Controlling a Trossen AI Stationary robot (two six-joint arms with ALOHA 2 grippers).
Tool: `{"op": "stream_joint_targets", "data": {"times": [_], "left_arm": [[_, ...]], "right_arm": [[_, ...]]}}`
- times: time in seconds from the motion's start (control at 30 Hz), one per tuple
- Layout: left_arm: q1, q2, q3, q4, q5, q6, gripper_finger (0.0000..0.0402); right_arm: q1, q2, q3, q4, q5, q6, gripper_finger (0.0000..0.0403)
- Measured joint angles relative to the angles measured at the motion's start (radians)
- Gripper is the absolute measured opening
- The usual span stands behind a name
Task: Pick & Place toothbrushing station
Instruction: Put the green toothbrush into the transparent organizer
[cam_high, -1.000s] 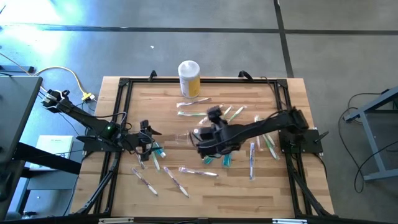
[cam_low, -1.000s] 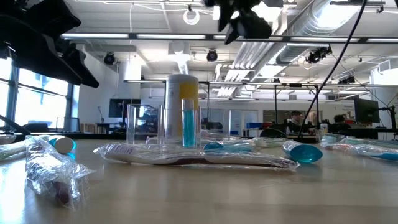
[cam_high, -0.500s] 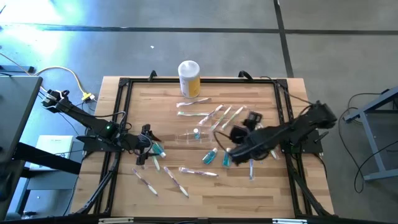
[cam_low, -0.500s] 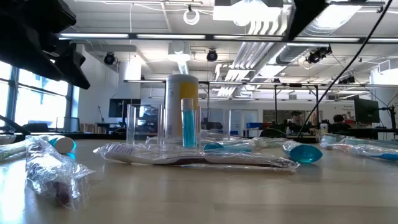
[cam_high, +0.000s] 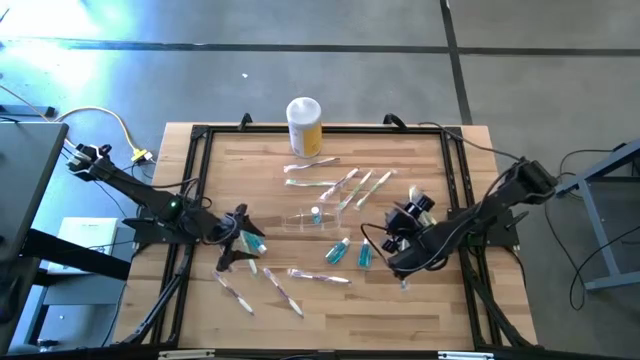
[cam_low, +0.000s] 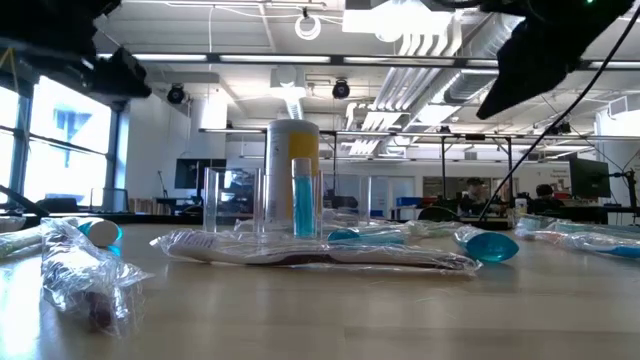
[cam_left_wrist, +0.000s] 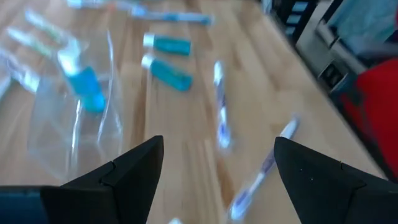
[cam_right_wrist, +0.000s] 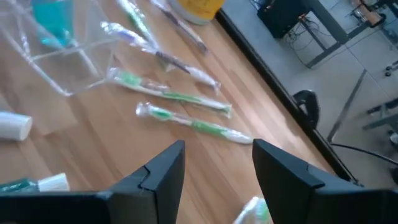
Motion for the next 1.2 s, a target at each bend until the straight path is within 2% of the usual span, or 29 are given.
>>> {"op": "stream_joint_targets", "data": {"times": [0.07, 0.13, 0.23, 0.37, 0.6, 0.7, 0.77, 0.9, 1.2], "left_arm": [[0.000, 0.015, 0.027, 0.030, 0.000, 0.020, 0.0298], [0.000, 0.056, 0.046, 0.090, 0.019, 0.050, 0.0298], [0.000, 0.160, 0.071, 0.142, 0.105, 0.097, 0.0298], [0.000, 0.314, 0.144, -0.013, 0.160, 0.048, 0.0298], [0.000, 0.510, 0.359, -0.450, 0.216, -0.256, 0.0298], [-0.013, 0.561, 0.439, -0.623, 0.244, -0.295, 0.0298], [-0.031, 0.581, 0.469, -0.691, 0.246, -0.249, 0.0298], [-0.066, 0.592, 0.468, -0.700, 0.227, -0.072, 0.0298], [-0.078, 0.592, 0.410, -0.684, 0.195, -0.063, 0.0298]], "right_arm": [[-0.012, 0.001, -0.012, 0.035, 0.046, 0.014, 0.0180], [-0.008, 0.001, -0.009, 0.064, 0.142, 0.059, 0.0180], [0.022, 0.001, -0.010, 0.080, 0.284, 0.066, 0.0180], [0.045, 0.001, -0.010, 0.089, 0.390, 0.068, 0.0180], [0.050, 0.001, -0.010, 0.090, 0.348, 0.069, 0.0180], [0.050, 0.001, -0.010, 0.090, 0.342, 0.069, 0.0180], [0.050, 0.001, -0.010, 0.091, 0.341, 0.069, 0.0180], [0.050, 0.001, -0.010, 0.091, 0.335, 0.069, 0.0180], [0.048, 0.001, -0.010, 0.091, 0.314, 0.069, 0.0180]]}}
